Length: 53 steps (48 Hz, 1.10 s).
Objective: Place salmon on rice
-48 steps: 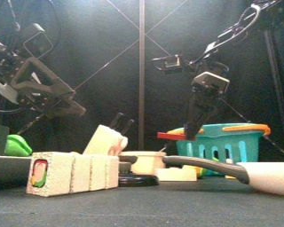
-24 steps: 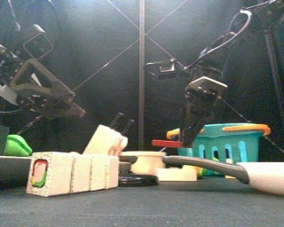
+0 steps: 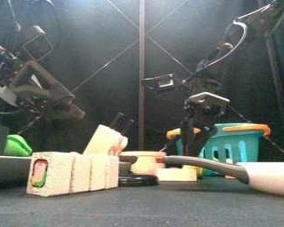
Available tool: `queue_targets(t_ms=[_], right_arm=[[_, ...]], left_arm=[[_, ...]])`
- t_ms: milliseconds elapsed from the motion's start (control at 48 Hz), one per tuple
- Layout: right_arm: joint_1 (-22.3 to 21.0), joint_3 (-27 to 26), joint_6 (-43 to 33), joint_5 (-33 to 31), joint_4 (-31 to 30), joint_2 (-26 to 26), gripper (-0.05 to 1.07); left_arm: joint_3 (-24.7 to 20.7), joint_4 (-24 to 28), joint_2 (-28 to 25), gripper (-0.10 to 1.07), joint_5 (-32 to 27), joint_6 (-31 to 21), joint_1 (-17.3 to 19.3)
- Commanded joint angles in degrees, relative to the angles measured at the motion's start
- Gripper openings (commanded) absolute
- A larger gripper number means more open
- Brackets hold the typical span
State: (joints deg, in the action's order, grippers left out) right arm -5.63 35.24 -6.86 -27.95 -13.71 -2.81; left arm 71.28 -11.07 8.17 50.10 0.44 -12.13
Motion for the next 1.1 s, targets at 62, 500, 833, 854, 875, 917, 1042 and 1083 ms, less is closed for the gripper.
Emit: queue_targets(t_ms=[62, 500, 833, 854, 875, 917, 1042, 1083], right_arm=[[0.2, -1.5, 0.1, 0.4, -0.1, 0.4, 0.50], [0.5, -1.8, 0.1, 0.6, -0.2, 0.0, 0.50], [0.9, -1.8, 0.1, 0.6, -0.2, -0.1, 0.50], [0.9, -1.8, 0.1, 0.6, -0.2, -0.1, 0.50], [0.9, -1.8, 0.1, 0.6, -0.2, -0.1, 0.50], [0.9, -1.8, 0.1, 0.6, -0.3, -0.2, 0.50], [0.6, -1.9, 0.1, 0.6, -0.4, -0.6, 0.50], [0.5, -2.0, 0.1, 0.6, -0.4, -0.7, 0.50]], left_arm=[[-0.5, 0.0, 0.1, 0.93, 0.3, 0.0, -0.1], [-0.5, 0.0, 0.1, 0.93, 0.3, 0.0, -0.1], [-0.4, 0.0, 0.1, 0.93, 0.3, 0.0, -0.1], [-0.4, 0.0, 0.1, 0.93, 0.3, 0.0, -0.1], [-0.4, 0.0, 0.1, 0.93, 0.3, 0.0, -0.1], [-0.4, 0.0, 0.1, 0.93, 0.3, 0.0, -0.1], [-0.4, 0.0, 0.1, 0.93, 0.3, -0.1, -0.1], [-0.4, 0.0, 0.1, 0.93, 0.3, 0.0, -0.1]])
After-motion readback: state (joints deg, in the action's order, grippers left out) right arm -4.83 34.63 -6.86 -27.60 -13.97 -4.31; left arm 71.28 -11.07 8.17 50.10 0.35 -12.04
